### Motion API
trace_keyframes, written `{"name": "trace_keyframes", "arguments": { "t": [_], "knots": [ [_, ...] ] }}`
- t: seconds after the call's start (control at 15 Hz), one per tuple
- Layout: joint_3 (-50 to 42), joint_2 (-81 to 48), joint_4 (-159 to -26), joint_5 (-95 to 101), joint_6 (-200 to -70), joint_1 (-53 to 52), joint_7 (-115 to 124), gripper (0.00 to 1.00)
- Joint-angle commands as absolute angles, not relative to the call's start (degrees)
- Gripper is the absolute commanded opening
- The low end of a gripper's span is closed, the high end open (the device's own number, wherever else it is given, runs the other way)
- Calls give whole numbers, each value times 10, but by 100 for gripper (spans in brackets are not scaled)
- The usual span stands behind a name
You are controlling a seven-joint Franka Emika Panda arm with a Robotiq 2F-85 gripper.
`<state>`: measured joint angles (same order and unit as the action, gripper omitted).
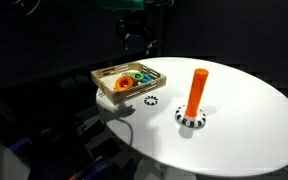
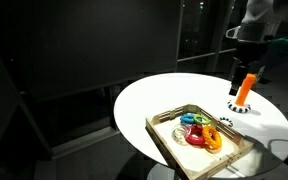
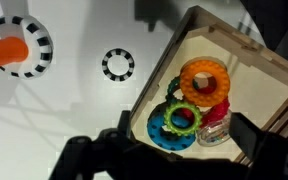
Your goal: Put the green object inside the box
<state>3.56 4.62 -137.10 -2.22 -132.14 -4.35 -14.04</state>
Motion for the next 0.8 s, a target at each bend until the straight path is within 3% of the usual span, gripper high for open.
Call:
{"name": "trace_keyframes", "arguments": {
  "t": [0.0, 0.73],
  "knots": [
    [31, 104, -1390, 9, -1300, -34, -93, 100],
    [23, 170, -1367, 51, -1223, -21, -44, 100]
  ]
}}
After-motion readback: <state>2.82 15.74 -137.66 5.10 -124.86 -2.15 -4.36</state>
